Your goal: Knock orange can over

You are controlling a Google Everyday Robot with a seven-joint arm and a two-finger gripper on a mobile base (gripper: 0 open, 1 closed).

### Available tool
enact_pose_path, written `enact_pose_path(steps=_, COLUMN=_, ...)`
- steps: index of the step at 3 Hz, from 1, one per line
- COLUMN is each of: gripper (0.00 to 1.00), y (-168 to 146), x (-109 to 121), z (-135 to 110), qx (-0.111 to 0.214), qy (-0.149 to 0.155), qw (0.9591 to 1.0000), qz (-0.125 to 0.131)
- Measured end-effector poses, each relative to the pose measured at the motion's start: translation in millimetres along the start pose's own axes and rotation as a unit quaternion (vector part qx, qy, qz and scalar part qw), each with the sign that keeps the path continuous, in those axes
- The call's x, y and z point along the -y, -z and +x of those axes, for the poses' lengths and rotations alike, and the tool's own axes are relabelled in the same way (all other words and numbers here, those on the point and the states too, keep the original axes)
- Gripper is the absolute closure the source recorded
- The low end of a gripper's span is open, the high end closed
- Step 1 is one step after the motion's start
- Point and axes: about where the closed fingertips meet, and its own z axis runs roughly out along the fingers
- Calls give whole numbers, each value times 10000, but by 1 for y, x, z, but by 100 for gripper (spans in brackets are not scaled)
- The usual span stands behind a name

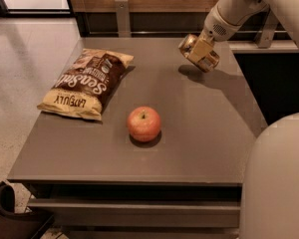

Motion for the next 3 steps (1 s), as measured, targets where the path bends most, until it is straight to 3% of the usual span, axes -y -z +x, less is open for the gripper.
enact_pose_path(steps=2, gripper=100, y=-29, x=-12, z=0, qx=-238, qy=113, qw=9983, qz=-528)
enact_pose_path(steps=3, gripper=100, y=-50, x=-19, z=-5, qx=-159, qy=173, qw=9961, qz=-846)
